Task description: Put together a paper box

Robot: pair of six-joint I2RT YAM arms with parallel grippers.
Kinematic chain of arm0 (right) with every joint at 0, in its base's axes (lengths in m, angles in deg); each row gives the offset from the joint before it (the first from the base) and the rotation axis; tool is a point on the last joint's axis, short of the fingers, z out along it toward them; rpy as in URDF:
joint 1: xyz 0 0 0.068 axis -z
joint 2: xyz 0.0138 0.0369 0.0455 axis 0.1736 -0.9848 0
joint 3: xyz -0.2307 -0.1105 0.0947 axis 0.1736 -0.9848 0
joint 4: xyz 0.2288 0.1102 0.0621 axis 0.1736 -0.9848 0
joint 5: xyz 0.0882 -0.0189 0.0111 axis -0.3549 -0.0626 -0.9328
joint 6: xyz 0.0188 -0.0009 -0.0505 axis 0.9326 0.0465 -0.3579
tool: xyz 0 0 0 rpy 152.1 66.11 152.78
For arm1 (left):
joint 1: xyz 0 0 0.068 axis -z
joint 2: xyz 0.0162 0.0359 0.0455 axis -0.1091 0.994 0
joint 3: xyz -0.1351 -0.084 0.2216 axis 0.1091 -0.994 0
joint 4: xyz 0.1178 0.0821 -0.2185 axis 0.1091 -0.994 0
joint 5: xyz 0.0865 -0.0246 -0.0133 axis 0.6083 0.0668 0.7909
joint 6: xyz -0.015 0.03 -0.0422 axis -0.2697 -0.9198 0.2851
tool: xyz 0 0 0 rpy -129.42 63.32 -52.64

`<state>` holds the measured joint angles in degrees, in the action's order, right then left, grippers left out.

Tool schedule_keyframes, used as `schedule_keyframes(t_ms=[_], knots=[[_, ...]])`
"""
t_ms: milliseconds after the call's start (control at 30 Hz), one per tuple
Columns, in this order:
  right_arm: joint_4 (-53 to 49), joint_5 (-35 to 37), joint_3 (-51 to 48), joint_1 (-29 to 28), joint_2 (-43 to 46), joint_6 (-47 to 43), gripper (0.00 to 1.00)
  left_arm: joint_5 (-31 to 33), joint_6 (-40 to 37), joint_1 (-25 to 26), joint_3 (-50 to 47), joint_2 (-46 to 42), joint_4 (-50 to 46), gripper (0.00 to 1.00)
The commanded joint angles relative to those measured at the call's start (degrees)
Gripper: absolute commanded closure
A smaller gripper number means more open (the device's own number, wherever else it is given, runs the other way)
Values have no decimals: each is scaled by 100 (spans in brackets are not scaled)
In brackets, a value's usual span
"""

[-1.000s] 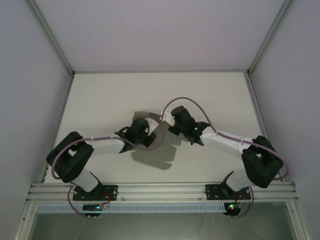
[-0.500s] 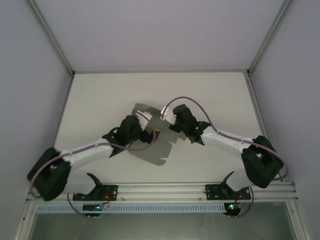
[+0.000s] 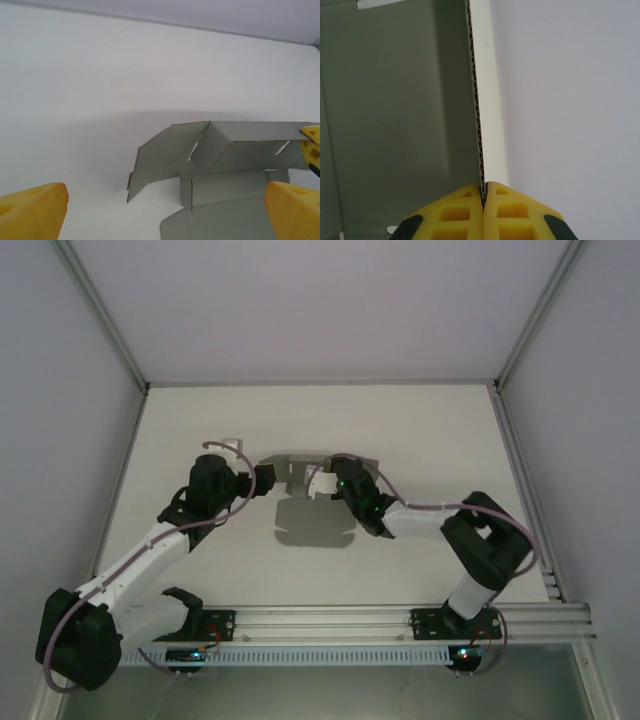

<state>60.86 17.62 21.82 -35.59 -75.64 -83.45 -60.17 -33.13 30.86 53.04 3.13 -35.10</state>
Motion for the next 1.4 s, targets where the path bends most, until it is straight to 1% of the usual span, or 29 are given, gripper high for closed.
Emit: schedule_keyframes(t_ms=[0,100,333,433,567,633,700,800,867,1000,1033,1133,1267,1367], knots=[[2257,349,-224,-102,-493,-1433,100,-241,446,-280,273,163,-271,0],[3035,109,-432,-137,-772,-1766,100,-203,460,-478,332,277,-289,1],[3218,-205,-828,-153,-792,-1724,100,107,564,-916,840,740,-834,0],[3492,-173,-1076,-159,-886,-1701,100,338,547,-1023,943,1006,-862,0],[4035,8,-1233,-122,-1112,-1709,100,424,401,-1163,1056,1415,-718,0],[4040,41,-1262,-144,-1118,-1635,100,438,293,-1213,1254,1762,-731,0],[3987,42,-1270,-156,-1116,-1514,100,258,174,-1229,1513,2168,-807,0],[3883,54,-1257,-153,-1118,-1408,100,-425,-99,-1216,1732,2698,-699,0],[3826,61,-1246,-135,-1093,-1329,100,-777,-145,-1197,1797,2971,-649,1],[3463,127,-1147,-110,-1006,-1107,100,-1442,-241,-1063,1801,3228,-601,1],[3408,129,-1123,-100,-998,-1046,100,-1482,-248,-976,1753,3225,-586,0],[3385,132,-1068,-73,-1021,-927,100,-1344,-112,-724,1556,3242,-422,0],[3128,183,-958,-55,-1057,-825,100,-1623,12,-532,1521,3236,-380,2],[3044,208,-935,-38,-1056,-704,100,-1950,203,-484,1331,3075,-76,2]])
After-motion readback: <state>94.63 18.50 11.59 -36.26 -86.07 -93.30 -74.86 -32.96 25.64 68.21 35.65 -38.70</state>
